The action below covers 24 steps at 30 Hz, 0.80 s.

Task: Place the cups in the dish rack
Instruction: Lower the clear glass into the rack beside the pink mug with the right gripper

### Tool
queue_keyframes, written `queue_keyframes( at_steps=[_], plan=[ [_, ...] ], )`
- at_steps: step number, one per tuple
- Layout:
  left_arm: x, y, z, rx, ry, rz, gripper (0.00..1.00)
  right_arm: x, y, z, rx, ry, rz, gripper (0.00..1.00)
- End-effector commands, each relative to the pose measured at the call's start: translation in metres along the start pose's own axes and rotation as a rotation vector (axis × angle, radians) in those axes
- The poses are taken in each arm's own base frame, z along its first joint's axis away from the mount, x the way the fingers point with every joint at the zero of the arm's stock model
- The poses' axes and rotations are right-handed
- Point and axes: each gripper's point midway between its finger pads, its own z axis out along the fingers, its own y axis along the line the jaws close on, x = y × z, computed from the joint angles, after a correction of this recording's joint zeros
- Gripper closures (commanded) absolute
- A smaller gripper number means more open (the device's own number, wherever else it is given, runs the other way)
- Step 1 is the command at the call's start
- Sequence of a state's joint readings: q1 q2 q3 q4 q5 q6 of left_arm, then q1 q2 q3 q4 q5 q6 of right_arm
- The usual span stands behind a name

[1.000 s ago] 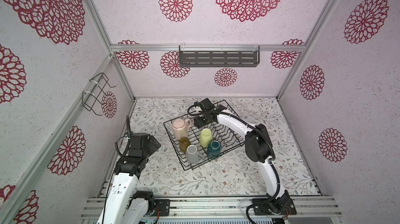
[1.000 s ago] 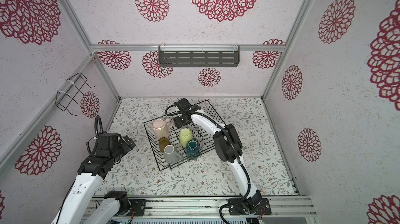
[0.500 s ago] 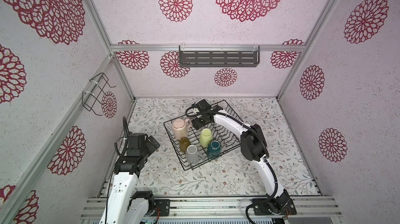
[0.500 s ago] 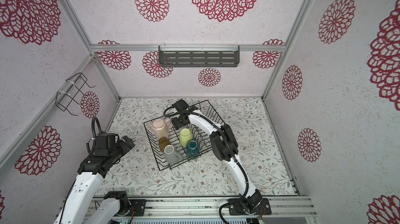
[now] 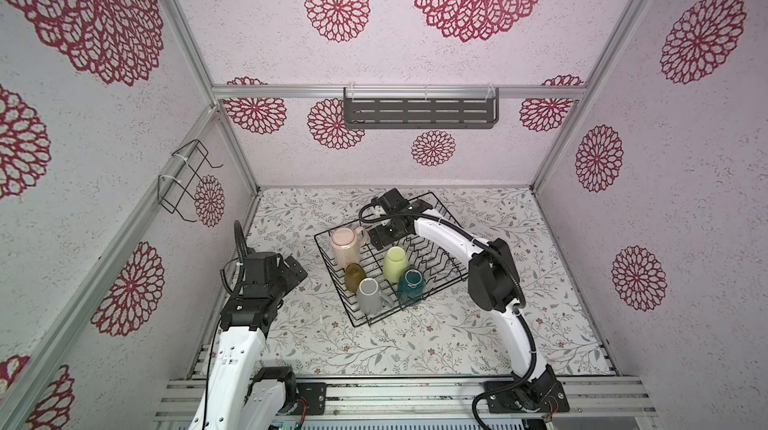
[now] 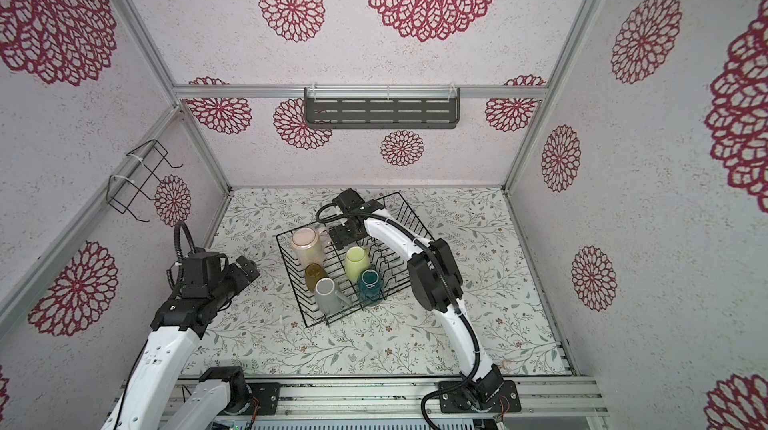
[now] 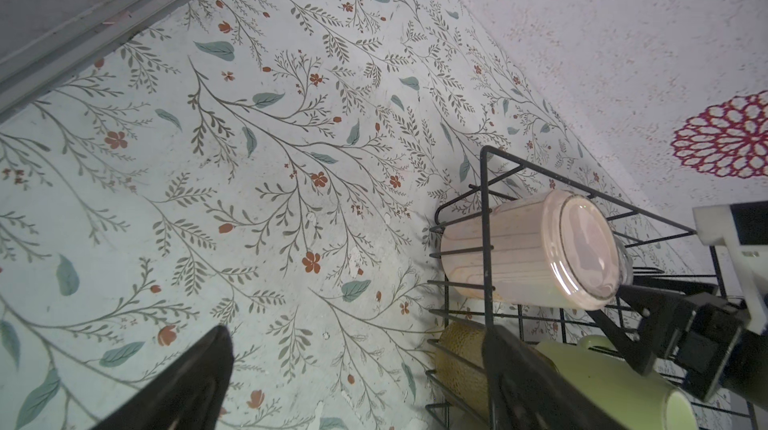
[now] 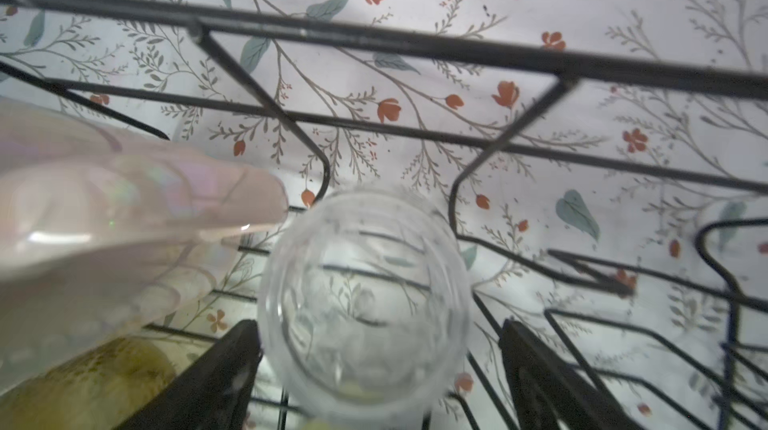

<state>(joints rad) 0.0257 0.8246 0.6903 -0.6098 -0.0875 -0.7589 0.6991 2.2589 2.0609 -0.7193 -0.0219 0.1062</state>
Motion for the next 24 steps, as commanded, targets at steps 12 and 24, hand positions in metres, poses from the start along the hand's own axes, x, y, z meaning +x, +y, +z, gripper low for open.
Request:
queue_keyframes(
  at_steps=[12,24],
  plan=[
    [0.004,0.012,0.017,0.0,-0.01,-0.059,0.03,0.04,-0.139,-0.09,0.165,-0.039,0.264,0.13],
    [-0.004,0.01,0.02,0.012,-0.053,-0.036,0.03,0.082,-0.149,-0.038,0.142,0.126,0.241,0.17]
  ],
)
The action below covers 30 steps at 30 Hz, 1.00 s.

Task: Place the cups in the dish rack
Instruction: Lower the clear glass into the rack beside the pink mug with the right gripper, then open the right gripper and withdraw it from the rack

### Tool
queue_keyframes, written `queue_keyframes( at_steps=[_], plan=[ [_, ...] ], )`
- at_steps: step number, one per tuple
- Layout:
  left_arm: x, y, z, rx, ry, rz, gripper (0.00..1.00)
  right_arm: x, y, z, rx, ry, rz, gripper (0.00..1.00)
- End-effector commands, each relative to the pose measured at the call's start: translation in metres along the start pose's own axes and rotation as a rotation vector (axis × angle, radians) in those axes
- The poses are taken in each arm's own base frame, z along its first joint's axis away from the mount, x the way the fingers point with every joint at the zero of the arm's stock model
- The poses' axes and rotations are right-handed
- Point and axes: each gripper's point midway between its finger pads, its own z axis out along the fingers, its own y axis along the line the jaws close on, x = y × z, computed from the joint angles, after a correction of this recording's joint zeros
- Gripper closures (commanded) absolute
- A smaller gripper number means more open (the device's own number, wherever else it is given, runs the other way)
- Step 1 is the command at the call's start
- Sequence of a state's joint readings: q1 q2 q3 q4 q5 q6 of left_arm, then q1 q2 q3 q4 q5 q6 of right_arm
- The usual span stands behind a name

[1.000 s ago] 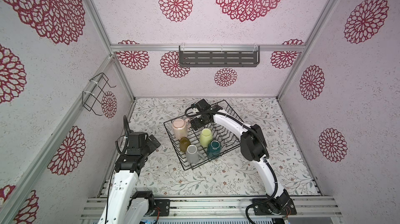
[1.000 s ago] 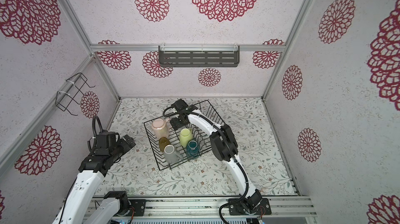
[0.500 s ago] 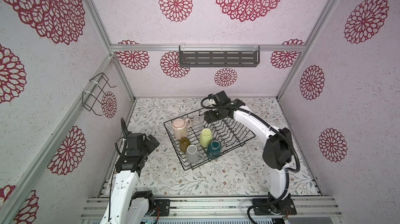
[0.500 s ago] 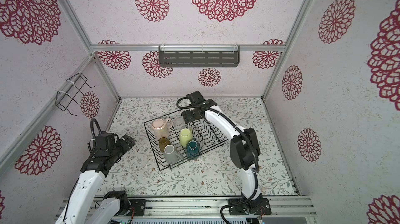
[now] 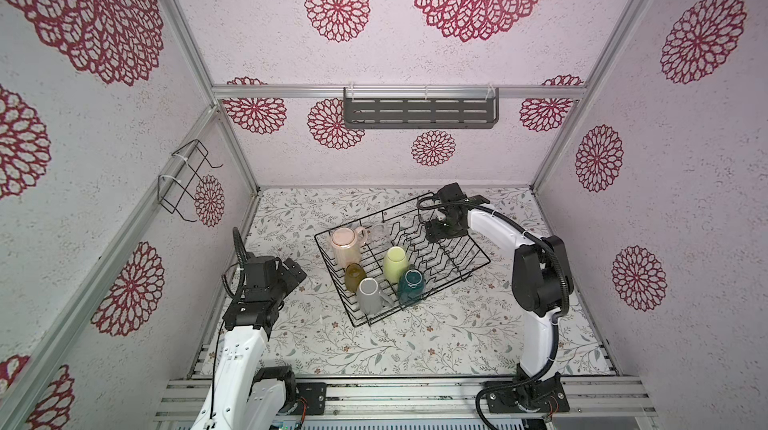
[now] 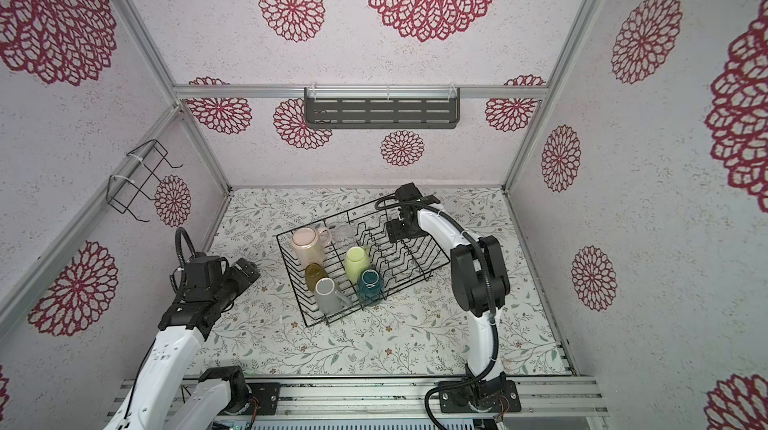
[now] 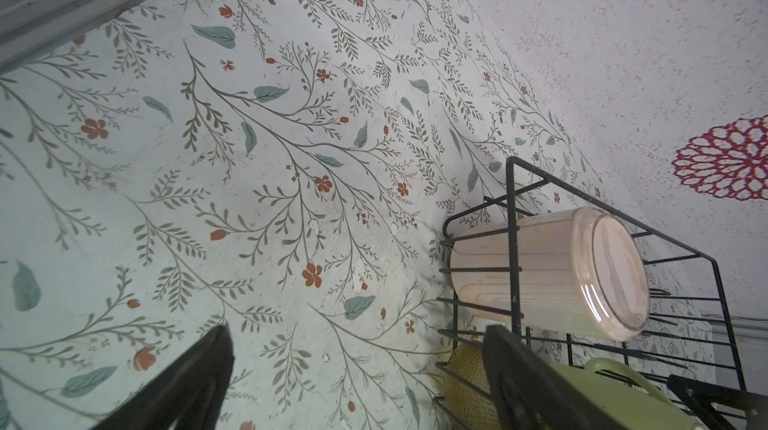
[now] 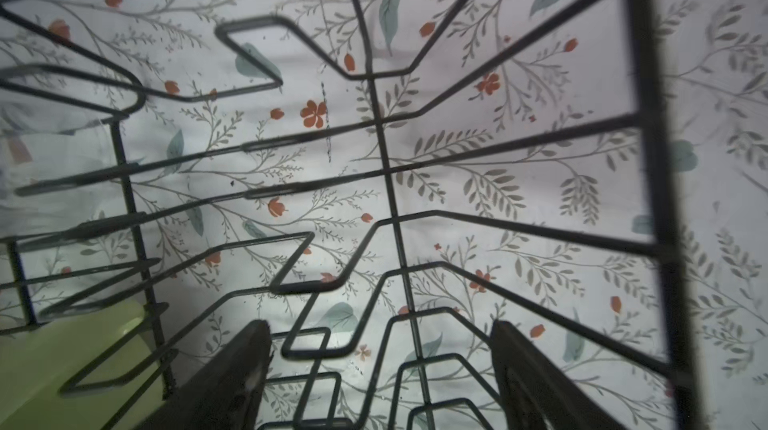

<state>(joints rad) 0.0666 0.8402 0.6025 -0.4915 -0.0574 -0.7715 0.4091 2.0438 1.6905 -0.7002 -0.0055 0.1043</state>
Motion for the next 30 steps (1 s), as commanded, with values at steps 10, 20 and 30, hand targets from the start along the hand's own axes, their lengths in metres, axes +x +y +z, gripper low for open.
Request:
queue_keyframes(
  at_steps=[10,20,30],
  plan=[
    [-0.007,0.0,0.011,-0.007,-0.016,0.008,0.03,0.011,-0.032,-0.005,0.093,-0.064,0.113,0.4],
    [-0.01,-0.014,0.014,0.063,-0.023,0.045,0.03,0.04,-0.074,-0.037,0.14,-0.17,0.305,0.33],
    [-0.037,-0.015,0.038,-0.024,-0.088,0.187,0.03,0.019,-0.056,-0.13,-0.038,-0.622,0.353,0.01]
  ],
)
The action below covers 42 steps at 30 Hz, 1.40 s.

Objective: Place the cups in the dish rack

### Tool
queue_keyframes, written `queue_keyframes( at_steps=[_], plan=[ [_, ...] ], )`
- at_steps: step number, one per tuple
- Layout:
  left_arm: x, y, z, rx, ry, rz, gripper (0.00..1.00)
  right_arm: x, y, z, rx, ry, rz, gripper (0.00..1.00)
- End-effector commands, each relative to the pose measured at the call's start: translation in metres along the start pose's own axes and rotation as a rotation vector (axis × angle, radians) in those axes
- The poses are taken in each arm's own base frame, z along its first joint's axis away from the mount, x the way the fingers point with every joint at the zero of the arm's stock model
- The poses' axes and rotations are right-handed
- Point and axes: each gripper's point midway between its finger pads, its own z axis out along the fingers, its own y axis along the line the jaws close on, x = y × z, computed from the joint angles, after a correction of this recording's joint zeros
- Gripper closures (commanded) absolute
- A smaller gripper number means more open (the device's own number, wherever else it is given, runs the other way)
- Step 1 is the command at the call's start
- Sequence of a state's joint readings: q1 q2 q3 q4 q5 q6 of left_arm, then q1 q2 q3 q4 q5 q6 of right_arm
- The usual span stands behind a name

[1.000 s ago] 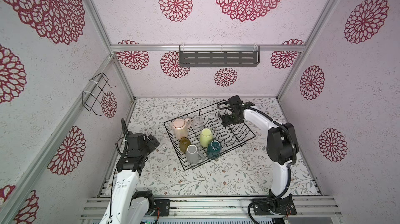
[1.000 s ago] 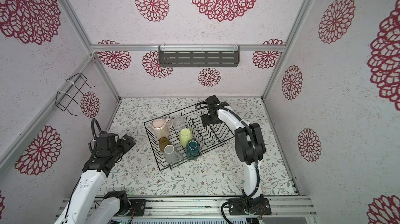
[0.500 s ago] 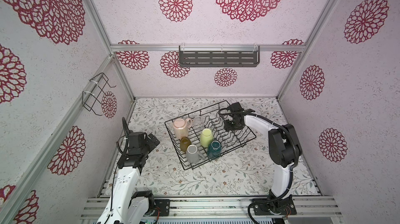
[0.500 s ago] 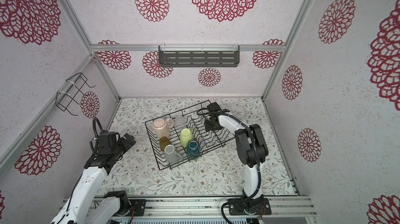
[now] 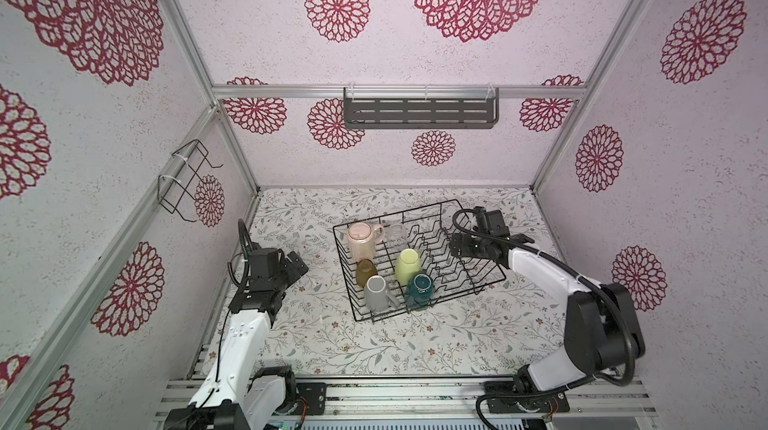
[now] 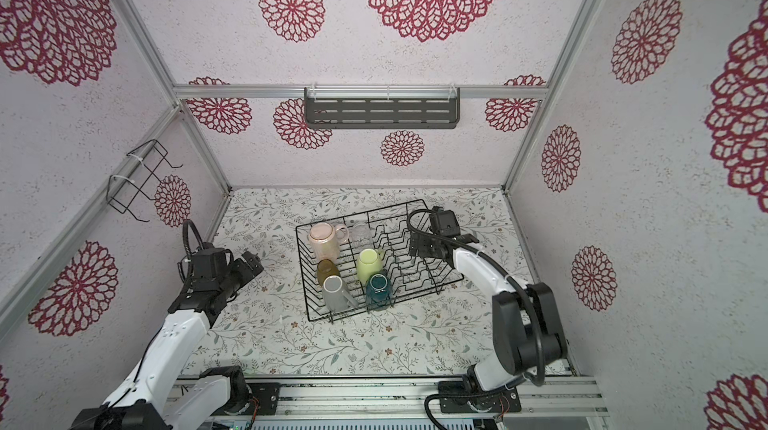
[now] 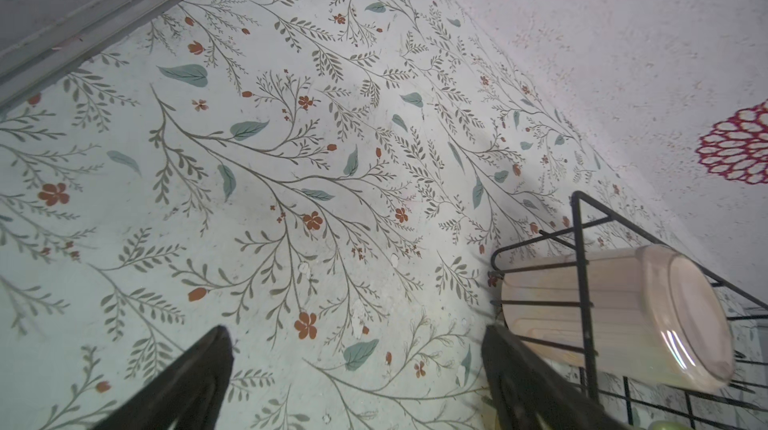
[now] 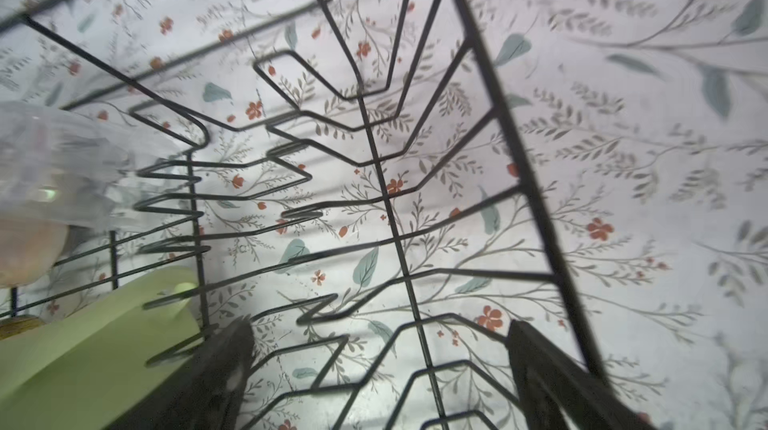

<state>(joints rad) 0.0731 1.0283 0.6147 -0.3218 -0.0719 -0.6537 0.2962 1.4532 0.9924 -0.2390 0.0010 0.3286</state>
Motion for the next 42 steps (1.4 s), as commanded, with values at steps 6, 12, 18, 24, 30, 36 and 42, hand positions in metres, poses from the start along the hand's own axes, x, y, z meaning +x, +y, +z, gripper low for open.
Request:
queue_keyframes(
  at_steps=[6,12,18,24,30,36,42],
  plan=[
    [-0.042,-0.009,0.017,-0.023,-0.15,0.148,0.03,-0.074,-0.043,-0.095,0.172,-0.573,0.123,0.01],
    [-0.05,-0.012,0.031,-0.017,-0.205,0.216,0.03,-0.054,-0.13,-0.075,0.259,-0.477,0.347,0.01],
    [-0.058,-0.02,0.039,-0.008,-0.216,0.332,0.03,-0.031,-0.166,-0.071,0.414,-0.603,0.204,0.01],
    [-0.055,-0.019,0.041,0.05,-0.379,0.385,0.03,0.001,-0.162,-0.031,0.362,-0.549,0.058,0.01],
    [-0.052,-0.022,0.042,0.101,-0.455,0.402,0.03,0.0,-0.113,0.005,0.115,-0.473,-0.088,0.01],
    [-0.049,-0.032,0.052,0.138,-0.41,0.437,0.03,0.01,-0.077,0.008,0.076,-0.473,-0.263,0.01],
    [-0.043,-0.042,0.049,0.204,-0.406,0.461,0.03,0.016,-0.082,-0.022,0.225,-0.609,-0.26,0.01]
  ],
)
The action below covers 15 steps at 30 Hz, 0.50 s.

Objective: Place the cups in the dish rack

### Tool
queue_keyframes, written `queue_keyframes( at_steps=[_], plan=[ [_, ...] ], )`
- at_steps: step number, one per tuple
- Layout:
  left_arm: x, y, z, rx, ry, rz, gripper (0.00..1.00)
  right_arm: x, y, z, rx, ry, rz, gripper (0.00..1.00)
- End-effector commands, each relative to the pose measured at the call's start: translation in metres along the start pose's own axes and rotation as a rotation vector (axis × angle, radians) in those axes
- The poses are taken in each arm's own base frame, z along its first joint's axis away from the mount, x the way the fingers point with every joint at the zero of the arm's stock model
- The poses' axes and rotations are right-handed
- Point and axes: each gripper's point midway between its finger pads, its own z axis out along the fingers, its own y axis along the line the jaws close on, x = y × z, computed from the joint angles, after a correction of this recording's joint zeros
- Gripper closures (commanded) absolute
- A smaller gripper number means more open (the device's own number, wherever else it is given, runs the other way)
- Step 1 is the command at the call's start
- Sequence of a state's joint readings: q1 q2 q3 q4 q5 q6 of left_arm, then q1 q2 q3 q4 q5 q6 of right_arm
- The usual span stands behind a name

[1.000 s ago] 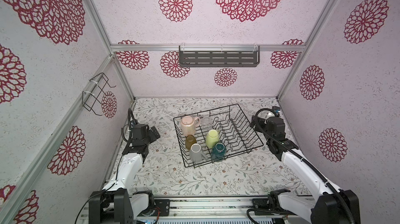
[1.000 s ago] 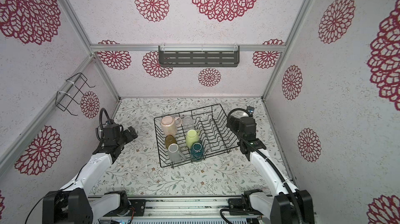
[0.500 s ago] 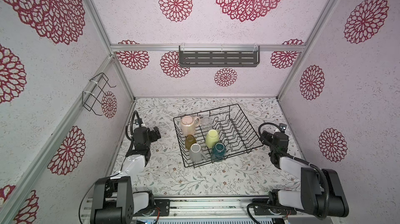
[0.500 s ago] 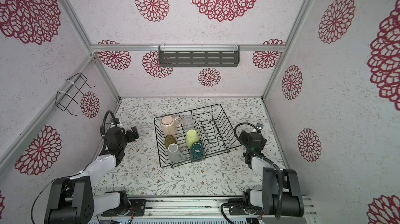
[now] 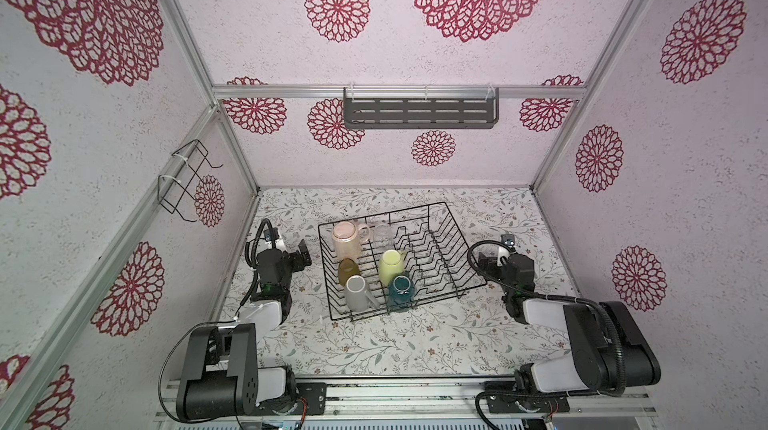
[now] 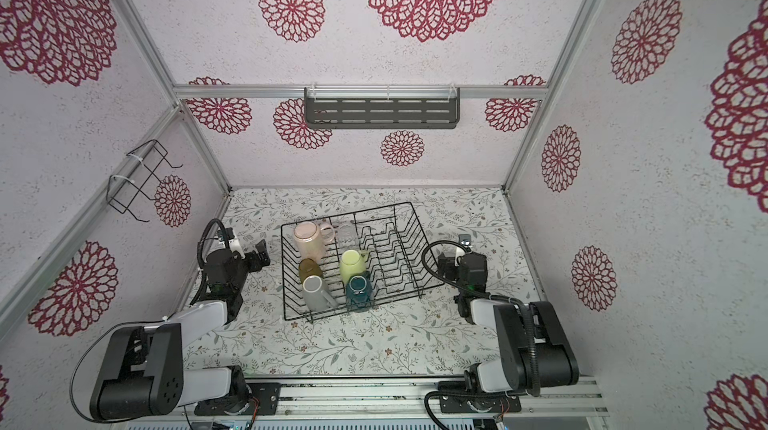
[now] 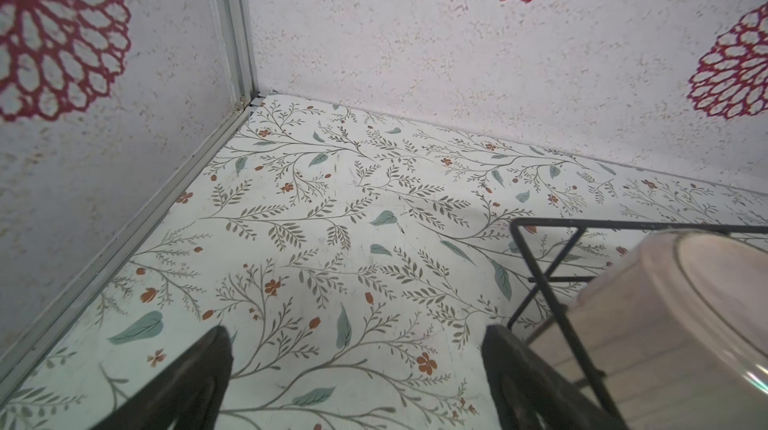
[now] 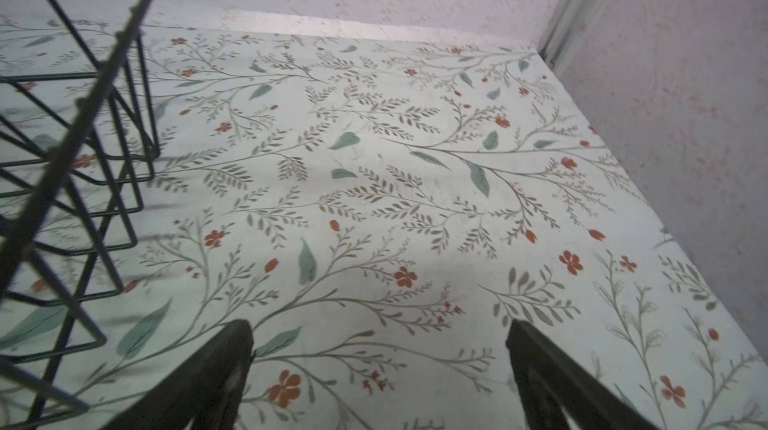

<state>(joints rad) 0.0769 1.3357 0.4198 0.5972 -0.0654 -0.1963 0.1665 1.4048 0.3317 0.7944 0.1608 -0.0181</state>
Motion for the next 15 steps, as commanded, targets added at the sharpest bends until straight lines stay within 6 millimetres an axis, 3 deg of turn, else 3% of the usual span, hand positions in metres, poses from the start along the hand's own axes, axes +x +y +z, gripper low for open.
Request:
queue_keyframes(
  at_steps=[1,5,9,13,15],
  plan=[
    [-0.006,-0.01,-0.002,0.066,-0.033,0.027,0.03,-0.031,-0.008,-0.024,0.072,-0.176,-0.012,0.01],
    [-0.007,-0.011,-0.002,0.071,-0.038,0.024,0.03,-0.029,-0.033,-0.037,0.196,-0.21,0.002,0.01],
    [-0.007,-0.007,0.001,0.044,-0.034,0.029,0.03,-0.034,-0.046,-0.033,0.235,-0.244,0.019,0.01],
    [-0.008,0.013,-0.008,-0.063,-0.052,0.054,0.03,-0.029,-0.055,-0.027,0.245,-0.251,0.064,0.01],
    [-0.009,0.01,-0.008,-0.036,-0.056,0.091,0.03,-0.026,-0.057,-0.027,0.238,-0.258,0.076,0.01]
  ],
)
